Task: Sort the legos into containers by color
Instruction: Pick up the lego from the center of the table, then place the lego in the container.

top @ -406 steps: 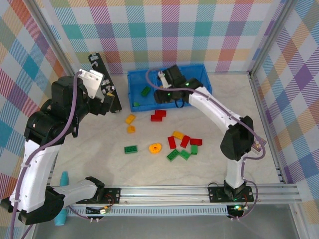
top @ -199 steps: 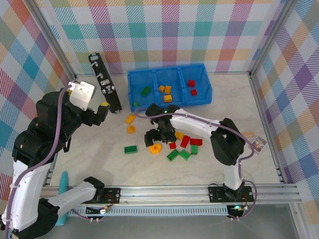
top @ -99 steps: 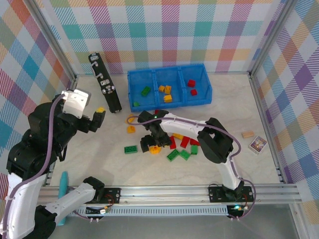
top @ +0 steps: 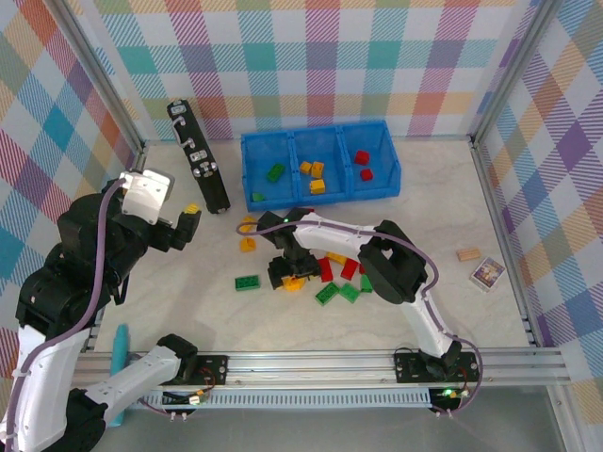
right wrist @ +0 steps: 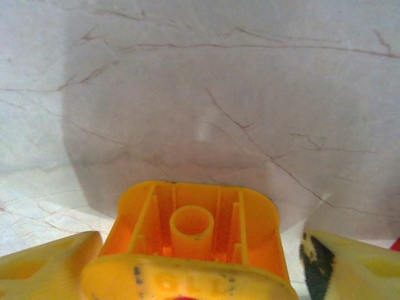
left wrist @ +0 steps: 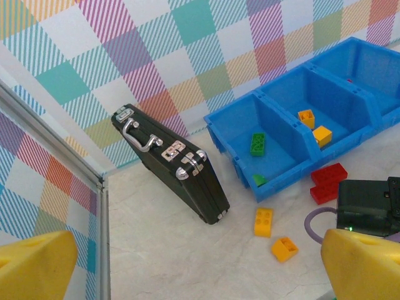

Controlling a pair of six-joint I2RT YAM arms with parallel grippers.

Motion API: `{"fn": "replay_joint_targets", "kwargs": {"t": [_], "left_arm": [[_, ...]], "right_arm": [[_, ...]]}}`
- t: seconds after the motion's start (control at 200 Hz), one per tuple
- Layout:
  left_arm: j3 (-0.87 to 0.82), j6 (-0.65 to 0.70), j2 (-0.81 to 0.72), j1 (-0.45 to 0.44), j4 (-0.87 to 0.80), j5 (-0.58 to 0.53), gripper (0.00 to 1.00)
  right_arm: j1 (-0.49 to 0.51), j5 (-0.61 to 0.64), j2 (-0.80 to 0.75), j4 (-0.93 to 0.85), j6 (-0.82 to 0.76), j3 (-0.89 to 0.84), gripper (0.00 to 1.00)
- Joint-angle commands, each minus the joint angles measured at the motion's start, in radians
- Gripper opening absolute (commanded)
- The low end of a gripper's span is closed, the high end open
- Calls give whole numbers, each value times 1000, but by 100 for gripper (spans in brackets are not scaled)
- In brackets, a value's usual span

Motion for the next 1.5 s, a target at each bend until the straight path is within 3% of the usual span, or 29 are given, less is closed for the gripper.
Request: {"fn": "replay_joint_targets", "kwargs": {"t": [0.0,0.185,0.455,0.69,0.905,1.035,1.25,1.495], "left_arm": [[5,-1,7,9,33,-6,100],[19,3,25,9,31,-8,100],[41,11,62,9,30,-22,100],[50,11,73,9,25,-10,100],[59,10,89,8,13,-1,100],[75,5,102,8,3,11,100],[102,-18,134,9,-30,11,100],[120,-115,202,21,-73,67,100]], "right_arm": [[1,32,-19,-45,-9,11,72],[-29,78,-69,-46,-22,-27,53],[-161,168,-232,-94,-90,27,50],[-303,346,-214,21,-297,220,48],[-361,438,-65,202,-418,390,48],[-389,405,57,272,-445,527,48],[-430,352,248,241,-421,774,48],[-473,263,321,265,-359,800,49]]}}
